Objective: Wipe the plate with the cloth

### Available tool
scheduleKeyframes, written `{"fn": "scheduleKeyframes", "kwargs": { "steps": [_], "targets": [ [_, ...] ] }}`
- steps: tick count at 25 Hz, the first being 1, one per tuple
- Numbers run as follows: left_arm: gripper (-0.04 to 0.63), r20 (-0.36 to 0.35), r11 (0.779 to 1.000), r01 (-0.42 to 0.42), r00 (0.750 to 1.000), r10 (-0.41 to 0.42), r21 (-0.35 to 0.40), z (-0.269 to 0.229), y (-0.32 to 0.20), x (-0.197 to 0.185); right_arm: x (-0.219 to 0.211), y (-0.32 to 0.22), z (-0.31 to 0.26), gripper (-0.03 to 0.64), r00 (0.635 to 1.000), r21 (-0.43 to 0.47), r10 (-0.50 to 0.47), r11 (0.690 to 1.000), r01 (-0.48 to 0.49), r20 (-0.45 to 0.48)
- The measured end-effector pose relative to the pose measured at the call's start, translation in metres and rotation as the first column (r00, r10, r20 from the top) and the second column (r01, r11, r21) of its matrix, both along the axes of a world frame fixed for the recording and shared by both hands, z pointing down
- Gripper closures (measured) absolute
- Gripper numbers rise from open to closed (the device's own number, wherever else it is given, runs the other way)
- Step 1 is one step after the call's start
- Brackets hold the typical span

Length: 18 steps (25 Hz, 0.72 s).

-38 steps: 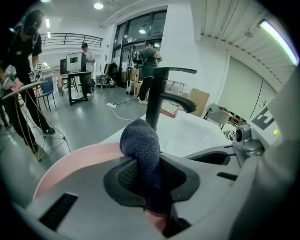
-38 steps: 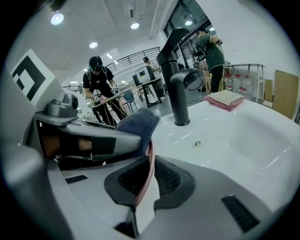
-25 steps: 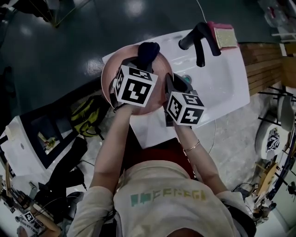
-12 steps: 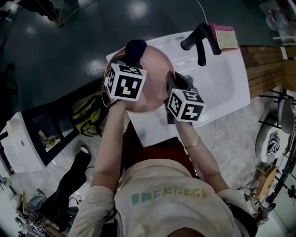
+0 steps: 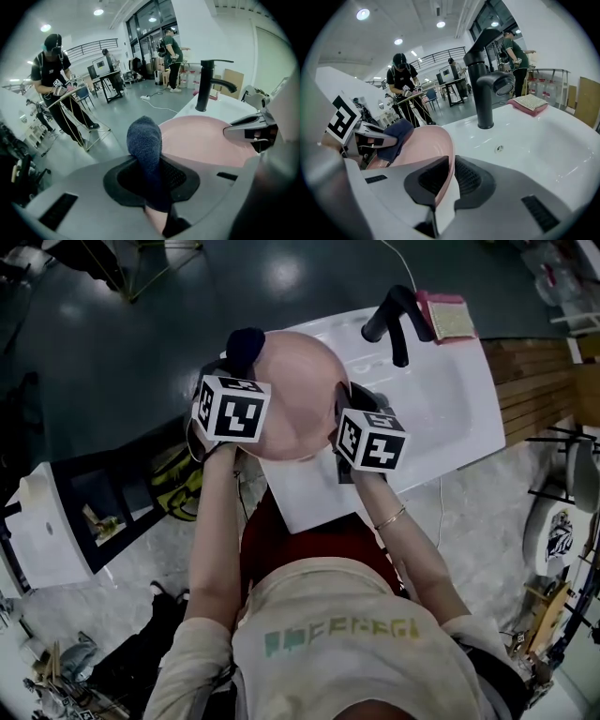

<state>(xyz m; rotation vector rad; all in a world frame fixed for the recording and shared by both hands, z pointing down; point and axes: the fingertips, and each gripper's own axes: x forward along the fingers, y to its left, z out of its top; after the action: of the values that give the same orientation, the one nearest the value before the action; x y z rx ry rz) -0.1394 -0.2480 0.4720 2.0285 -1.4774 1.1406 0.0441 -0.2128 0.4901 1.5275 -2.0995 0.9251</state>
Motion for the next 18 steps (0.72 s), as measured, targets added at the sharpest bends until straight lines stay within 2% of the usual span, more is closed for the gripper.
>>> {"fn": "scheduleKeyframes", "kwargs": {
  "steps": [3, 6, 11, 13, 18],
  "targets": [
    [0.515, -0.031, 0.999, 0.031, 0.999, -0.031, 0.005, -0.012, 0.016, -0.01, 0.0, 0.004, -0.003, 0.554, 1.0, 0.003, -0.005, 1.0, 0.005, 0.0],
    [0.515, -0.104, 1.0, 0.025, 0.994, -0.025, -0.005, -0.024, 0.029, -0.002, 0.0, 0.004, -0.005, 0.554, 1.0, 0.005, -0.013, 1.0, 0.013, -0.007],
    [0.515, -0.289, 0.998, -0.058, 0.956, 0.044, -0.04, -0.03, 0.046, 0.055, 0.005, 0.004, -0.001, 0.554, 1.0, -0.009, -0.01, 1.0, 0.01, 0.001],
    [0.515, -0.32, 0.994, -0.099, 0.944, 0.077, -0.054, -0.027, 0.054, 0.079, 0.005, 0.006, -0.001, 0.554, 1.0, -0.009, -0.012, 1.0, 0.012, 0.001],
    [0.515, -0.345, 0.976, -0.2, 0.925, 0.16, -0.083, -0.017, 0.069, 0.129, 0.006, 0.007, -0.002, 0.554, 1.0, -0.01, -0.011, 1.0, 0.011, 0.004]
  ]
}}
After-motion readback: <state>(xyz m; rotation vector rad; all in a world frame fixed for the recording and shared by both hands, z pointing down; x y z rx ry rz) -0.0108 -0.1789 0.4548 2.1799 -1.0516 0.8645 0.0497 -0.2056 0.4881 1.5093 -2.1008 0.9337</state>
